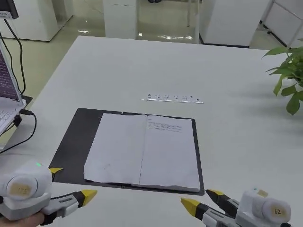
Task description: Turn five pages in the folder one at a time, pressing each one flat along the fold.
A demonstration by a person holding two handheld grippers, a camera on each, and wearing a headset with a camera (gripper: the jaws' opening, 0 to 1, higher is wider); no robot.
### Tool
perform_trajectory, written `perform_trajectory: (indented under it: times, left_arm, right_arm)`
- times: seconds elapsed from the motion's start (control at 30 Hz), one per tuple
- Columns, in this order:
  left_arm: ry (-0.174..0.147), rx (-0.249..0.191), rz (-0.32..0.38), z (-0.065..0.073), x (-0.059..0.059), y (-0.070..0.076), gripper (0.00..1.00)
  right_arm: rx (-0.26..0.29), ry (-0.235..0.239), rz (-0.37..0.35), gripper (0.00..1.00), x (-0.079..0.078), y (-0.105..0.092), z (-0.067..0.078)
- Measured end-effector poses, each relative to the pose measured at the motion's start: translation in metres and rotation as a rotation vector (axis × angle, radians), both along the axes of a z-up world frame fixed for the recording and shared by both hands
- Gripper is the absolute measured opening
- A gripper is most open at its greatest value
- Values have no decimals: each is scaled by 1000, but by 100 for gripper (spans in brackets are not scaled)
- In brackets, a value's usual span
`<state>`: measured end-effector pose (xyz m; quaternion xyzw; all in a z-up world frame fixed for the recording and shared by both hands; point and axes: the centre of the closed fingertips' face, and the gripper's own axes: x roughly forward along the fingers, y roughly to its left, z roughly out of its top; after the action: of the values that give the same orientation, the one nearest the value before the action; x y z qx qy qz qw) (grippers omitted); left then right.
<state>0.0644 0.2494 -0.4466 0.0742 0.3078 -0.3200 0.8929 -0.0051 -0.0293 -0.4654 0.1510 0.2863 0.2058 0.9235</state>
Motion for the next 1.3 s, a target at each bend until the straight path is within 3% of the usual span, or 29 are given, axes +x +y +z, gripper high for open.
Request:
perform_trajectory:
  times: [0.23, 0.43, 0.7, 1.03, 1.3]
  left_arm:
    - [23, 0, -56, -4, -2, -16, 66]
    - [31, 2, -104, -3, 1, -34, 65]
    - [33, 8, -206, -1, 7, -68, 64]
    - [31, 20, -309, -1, 15, -109, 63]
    - [22, 6, -347, 1, 23, -139, 60]
  right_arm:
    - [44, 1, -51, 59, -5, -8, 4]
    - [45, 11, -59, 59, -10, -11, 4]
    - [67, 10, -93, 59, -9, -22, 6]
    - [69, 18, -80, 60, -11, -22, 5]
    - [77, 32, -63, 60, -15, -20, 2]
